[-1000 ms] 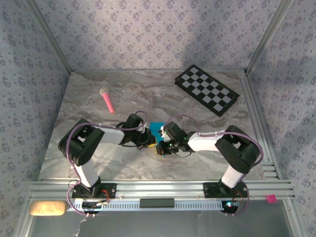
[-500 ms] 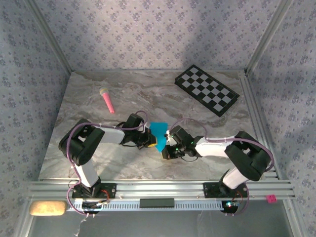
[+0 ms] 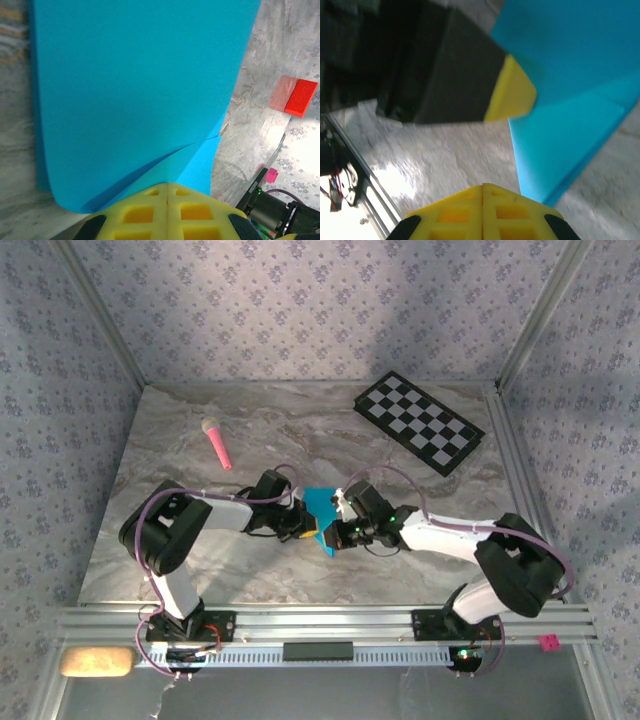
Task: Fold a paper plane with a square sheet of paper (pick it up from the middle)
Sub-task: Third fold the triangle at the center of the table.
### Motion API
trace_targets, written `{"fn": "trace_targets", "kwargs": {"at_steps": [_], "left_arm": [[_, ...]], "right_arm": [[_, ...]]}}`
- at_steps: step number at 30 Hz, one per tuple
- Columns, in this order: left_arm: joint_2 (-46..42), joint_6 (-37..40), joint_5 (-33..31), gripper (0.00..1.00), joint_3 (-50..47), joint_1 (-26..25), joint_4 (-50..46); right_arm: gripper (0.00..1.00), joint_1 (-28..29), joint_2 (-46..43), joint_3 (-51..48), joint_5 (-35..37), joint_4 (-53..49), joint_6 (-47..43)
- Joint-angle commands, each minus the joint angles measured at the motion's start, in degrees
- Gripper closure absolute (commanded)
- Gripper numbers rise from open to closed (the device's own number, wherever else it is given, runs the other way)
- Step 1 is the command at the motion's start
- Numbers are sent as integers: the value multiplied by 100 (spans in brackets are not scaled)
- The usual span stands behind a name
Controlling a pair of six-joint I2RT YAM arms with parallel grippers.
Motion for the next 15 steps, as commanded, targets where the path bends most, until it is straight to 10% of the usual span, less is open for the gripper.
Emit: {"fn": "trace_targets", "kwargs": {"at_steps": [1,15], "left_arm": [[79,-183,-405,100,-215,-16,-186],[-131,-137,-419,100,-221,-23,-133]], "right_arm": [[92,-85,428,208,-80,267,350],[94,-363,1142,-150,-177,223,537]]}}
